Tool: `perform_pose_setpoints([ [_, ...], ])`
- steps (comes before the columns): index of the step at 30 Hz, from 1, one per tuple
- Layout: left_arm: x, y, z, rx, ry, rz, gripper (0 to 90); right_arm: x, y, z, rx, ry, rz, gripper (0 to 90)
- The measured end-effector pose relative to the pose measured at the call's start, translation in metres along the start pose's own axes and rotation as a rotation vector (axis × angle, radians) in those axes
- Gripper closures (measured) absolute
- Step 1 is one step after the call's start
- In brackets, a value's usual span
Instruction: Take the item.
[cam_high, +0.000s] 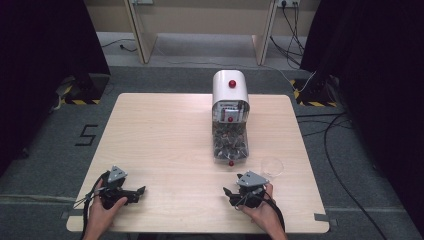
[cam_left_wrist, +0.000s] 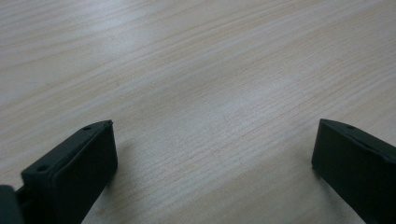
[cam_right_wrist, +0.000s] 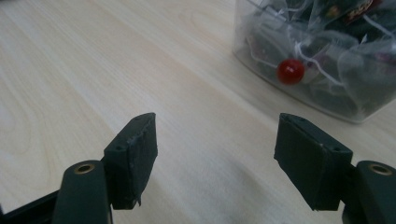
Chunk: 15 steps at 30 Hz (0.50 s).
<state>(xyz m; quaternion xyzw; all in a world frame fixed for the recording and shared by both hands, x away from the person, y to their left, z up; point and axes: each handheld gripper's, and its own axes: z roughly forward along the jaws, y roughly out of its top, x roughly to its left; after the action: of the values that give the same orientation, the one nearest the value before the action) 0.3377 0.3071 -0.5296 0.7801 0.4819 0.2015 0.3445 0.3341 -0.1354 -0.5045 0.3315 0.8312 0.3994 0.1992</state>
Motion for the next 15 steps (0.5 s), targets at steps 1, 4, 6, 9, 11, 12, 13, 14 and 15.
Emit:
perform_pose_setpoints([
  [1, 0.0, 0.0, 0.0, 0.0, 0.0, 0.0, 0.0, 0.0, 0.0, 0.0, 0.0, 0.0, 0.0, 30.7],
  [4, 0.0, 0.0, 0.0, 0.0, 0.0, 0.0, 0.0, 0.0, 0.011, 0.002, -0.026, -0.008, -0.009, 32.7],
  [6, 0.0, 0.0, 0.0, 0.0, 0.0, 0.0, 0.0, -0.001, 0.017, 0.002, -0.04, -0.016, -0.008, 33.6],
  [9, 0.0, 0.0, 0.0, 0.0, 0.0, 0.0, 0.0, -0.005, 0.026, 0.001, -0.061, -0.036, -0.005, 34.7],
  [11, 0.0, 0.0, 0.0, 0.0, 0.0, 0.0, 0.0, -0.008, 0.03, 0.0, -0.07, -0.056, 0.001, 34.8],
  [12, 0.0, 0.0, 0.0, 0.0, 0.0, 0.0, 0.0, -0.009, 0.033, 0.0, -0.075, -0.063, 0.006, 34.8],
  [13, 0.0, 0.0, 0.0, 0.0, 0.0, 0.0, 0.0, -0.011, 0.036, -0.001, -0.08, -0.068, 0.011, 34.9],
  [14, 0.0, 0.0, 0.0, 0.0, 0.0, 0.0, 0.0, -0.012, 0.039, -0.001, -0.084, -0.084, 0.017, 35.1],
  [15, 0.0, 0.0, 0.0, 0.0, 0.0, 0.0, 0.0, -0.012, 0.039, -0.001, -0.084, -0.084, 0.017, 35.1],
])
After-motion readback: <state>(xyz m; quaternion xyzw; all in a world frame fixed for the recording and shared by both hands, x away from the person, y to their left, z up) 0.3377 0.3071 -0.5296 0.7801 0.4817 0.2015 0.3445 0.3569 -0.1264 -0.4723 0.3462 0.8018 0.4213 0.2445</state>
